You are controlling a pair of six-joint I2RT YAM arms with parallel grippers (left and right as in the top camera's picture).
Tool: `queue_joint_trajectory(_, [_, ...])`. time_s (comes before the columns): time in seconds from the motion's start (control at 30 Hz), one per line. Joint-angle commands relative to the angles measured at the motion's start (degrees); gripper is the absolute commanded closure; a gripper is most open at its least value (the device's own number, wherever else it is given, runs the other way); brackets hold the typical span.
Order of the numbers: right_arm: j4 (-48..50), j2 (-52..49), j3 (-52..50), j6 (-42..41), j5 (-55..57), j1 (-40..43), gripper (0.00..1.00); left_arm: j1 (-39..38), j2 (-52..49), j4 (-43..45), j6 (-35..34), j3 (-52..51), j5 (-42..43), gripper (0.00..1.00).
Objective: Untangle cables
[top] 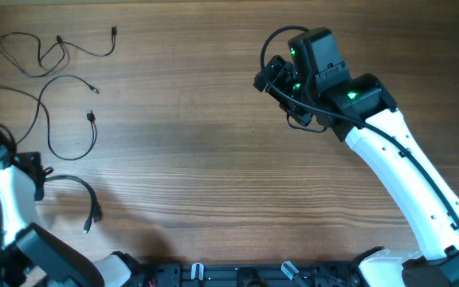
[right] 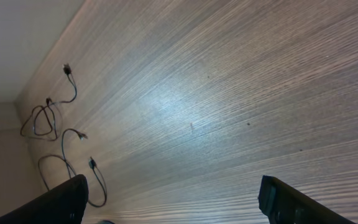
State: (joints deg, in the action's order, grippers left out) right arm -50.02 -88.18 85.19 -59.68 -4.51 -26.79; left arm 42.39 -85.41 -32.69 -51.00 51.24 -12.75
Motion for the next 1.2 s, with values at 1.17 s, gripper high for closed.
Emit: queue_joint_trajectory(1.17, [-0.7,-0.9,-0.2,2.7,-1.0,0.1,0.11,9.1,-22.8,19.8,19.3,5.7,3.3,0.96])
